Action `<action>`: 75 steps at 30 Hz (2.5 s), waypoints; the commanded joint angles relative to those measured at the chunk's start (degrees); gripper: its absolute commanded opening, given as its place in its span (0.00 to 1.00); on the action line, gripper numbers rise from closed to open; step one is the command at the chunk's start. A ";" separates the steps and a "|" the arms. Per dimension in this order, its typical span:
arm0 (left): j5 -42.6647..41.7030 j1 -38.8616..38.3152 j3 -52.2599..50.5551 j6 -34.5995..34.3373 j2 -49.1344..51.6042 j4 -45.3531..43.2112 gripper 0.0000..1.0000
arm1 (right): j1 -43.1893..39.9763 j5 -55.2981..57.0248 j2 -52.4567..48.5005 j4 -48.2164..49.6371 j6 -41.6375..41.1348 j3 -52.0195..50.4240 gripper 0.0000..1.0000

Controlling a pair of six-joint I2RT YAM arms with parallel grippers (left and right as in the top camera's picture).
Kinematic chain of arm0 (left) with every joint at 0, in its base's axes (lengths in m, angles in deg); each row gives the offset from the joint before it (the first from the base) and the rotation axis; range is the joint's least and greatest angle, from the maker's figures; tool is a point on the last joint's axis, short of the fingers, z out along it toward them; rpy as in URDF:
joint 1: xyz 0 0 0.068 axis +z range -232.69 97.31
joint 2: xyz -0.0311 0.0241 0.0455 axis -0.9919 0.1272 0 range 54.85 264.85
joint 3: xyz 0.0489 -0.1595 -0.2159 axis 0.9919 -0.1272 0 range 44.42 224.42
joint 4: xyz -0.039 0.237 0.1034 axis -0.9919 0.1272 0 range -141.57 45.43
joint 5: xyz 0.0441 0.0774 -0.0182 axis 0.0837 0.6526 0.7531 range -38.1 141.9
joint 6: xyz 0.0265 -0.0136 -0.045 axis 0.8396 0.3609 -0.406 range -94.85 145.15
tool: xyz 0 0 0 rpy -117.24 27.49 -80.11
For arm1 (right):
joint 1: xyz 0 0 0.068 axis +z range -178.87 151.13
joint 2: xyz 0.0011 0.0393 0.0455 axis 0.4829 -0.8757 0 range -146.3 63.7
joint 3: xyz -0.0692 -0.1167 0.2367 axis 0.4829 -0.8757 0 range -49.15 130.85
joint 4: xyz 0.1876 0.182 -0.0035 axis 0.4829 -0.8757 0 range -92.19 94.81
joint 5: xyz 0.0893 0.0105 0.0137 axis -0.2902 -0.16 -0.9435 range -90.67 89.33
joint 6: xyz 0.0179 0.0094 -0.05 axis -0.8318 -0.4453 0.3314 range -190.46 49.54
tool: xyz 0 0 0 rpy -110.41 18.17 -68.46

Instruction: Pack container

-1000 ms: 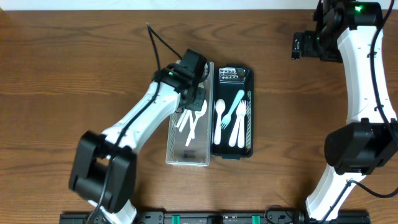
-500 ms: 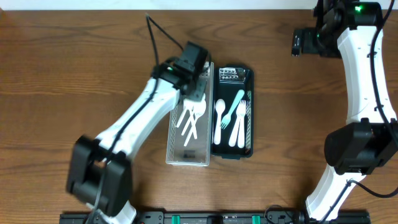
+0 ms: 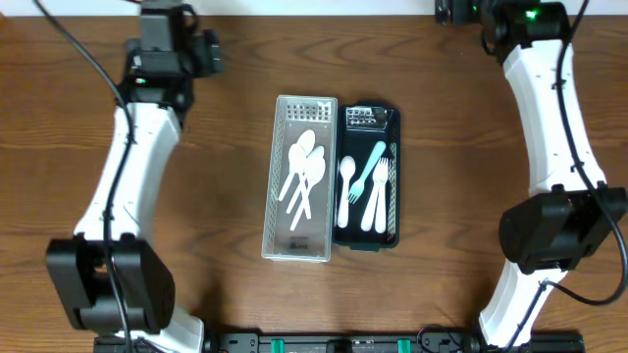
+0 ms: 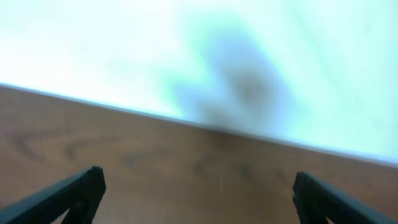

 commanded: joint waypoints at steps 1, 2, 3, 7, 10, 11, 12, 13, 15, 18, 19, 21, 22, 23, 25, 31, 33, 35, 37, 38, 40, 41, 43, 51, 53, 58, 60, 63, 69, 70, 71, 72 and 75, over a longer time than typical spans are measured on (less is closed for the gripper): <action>0.94 2.49 -0.11 3.23 2.14 -0.66 0.98 | 0.50 -0.26 -3.67 3.06 3.10 0.63 0.99; 0.94 3.08 -0.20 4.98 2.64 -0.63 0.98 | 0.48 -0.26 -4.31 4.00 3.13 0.63 0.99; 0.94 3.58 -0.37 6.40 2.71 -0.72 0.98 | 0.42 -0.24 -4.72 4.24 3.13 0.63 0.99; 0.92 4.92 -0.70 7.08 2.16 -0.09 0.97 | -0.26 -0.22 -4.90 0.90 2.43 0.63 0.99; -2.32 4.96 -1.46 7.06 0.87 0.26 0.98 | -1.92 0.02 -3.80 -4.63 0.70 0.35 0.99; -4.66 4.94 -2.16 6.97 0.24 0.26 0.98 | -2.75 0.00 -3.23 -5.18 -1.18 -0.33 0.99; -5.99 4.94 -2.80 6.91 -0.26 0.24 0.98 | -3.54 -0.02 -2.51 -5.16 -2.58 -1.38 0.99; -6.97 4.94 -3.82 6.91 -1.03 0.07 0.98 | -4.33 0.00 -1.55 -4.74 -3.45 -2.86 0.99; -7.04 4.96 -7.10 6.97 -3.45 -1.81 0.98 | -6.03 0.00 1.29 -2.73 -3.58 -7.61 0.99; -7.04 5.11 -14.05 7.15 -9.03 -7.15 0.98 | -8.33 0.02 7.61 3.08 -3.56 -18.73 0.99; -7.06 5.11 -16.35 7.15 -11.04 -8.72 0.98 | -8.79 0.00 9.57 4.81 -3.56 -22.18 0.99; -7.06 5.09 -21.92 7.15 -15.89 -12.81 0.98 | -9.55 0.00 14.51 9.97 -3.56 -30.84 0.99; -7.06 5.09 -24.41 7.15 -17.94 -14.78 0.98 | -9.66 0.00 16.74 12.61 -3.54 -34.80 0.99; -7.06 5.09 -27.43 7.15 -20.52 -16.98 0.98 | -9.68 0.00 19.39 15.65 -3.13 -39.41 0.99; -7.08 5.09 -33.00 7.69 -25.24 -21.09 0.98 | -9.60 0.00 24.65 22.08 -2.23 -48.63 0.99; -7.08 5.07 -47.54 8.41 -39.04 -23.21 0.98 | -8.92 0.02 37.07 37.24 -2.25 -70.40 0.99; -7.08 4.68 -52.37 8.44 -43.41 -26.21 0.98 | -8.52 0.07 39.98 40.72 -2.25 -75.63 0.99; -7.08 3.82 -56.37 8.94 -47.84 -28.09 0.98 | -8.04 1.18 42.95 43.91 -2.25 -81.11 0.99; -7.08 2.67 -59.74 11.08 -52.33 -28.00 0.98 | -7.48 2.29 45.59 45.72 -2.27 -85.64 0.99; -7.08 1.99 -61.51 12.15 -54.77 -28.04 0.98 | -7.23 2.25 46.64 45.92 -2.29 -87.23 0.99; -7.30 0.52 -64.41 14.03 -59.41 -27.87 0.98 | -6.49 2.25 48.65 45.88 -2.49 -89.92 0.99; -7.30 -0.11 -65.53 14.62 -61.42 -27.56 0.98 | -6.03 2.38 49.70 45.99 -3.13 -91.21 0.99; -7.30 -1.20 -67.84 16.13 -65.66 -27.63 0.98 | -5.49 2.38 50.80 45.94 -4.42 -92.41 0.99; -7.28 -1.66 -68.41 16.31 -72.65 -27.41 0.98 | -5.40 1.99 50.84 40.92 -4.90 -92.59 0.99; -7.28 -1.66 -68.41 16.33 -72.41 -27.21 0.98 | -5.40 1.97 50.84 39.95 -4.85 -92.59 0.99; -7.28 -1.66 -68.41 16.33 -71.78 -24.57 0.98 | -5.40 1.97 50.84 37.03 -4.85 -92.59 0.99; -7.28 -1.66 -68.41 16.33 -71.58 -22.64 0.98 | -5.40 1.97 50.84 36.04 -4.85 -92.59 0.99; -7.28 -1.66 -68.41 16.31 -71.43 -18.47 0.98 | -4.83 1.84 51.71 32.94 -4.85 -92.56 0.99; -7.28 -1.66 -68.41 16.31 -71.34 -9.07 0.98 | -4.37 1.99 56.63 27.56 -4.85 -92.74 0.99; -7.28 -1.66 -68.41 16.31 -71.34 -7.17 0.98 | -4.37 1.97 56.43 27.41 -4.85 -92.74 0.99; -7.28 -1.66 -68.41 16.31 -71.34 -5.57 0.98 | -4.37 1.97 56.43 27.39 -4.85 -92.74 0.99; -7.28 -1.66 -68.41 16.31 -71.34 -4.00 0.98 | -4.33 1.95 56.30 27.19 -4.85 -92.74 0.99; -7.28 -1.66 -68.41 16.31 -71.34 0.68 0.98 | -4.33 1.95 56.22 26.16 -4.85 -92.74 0.99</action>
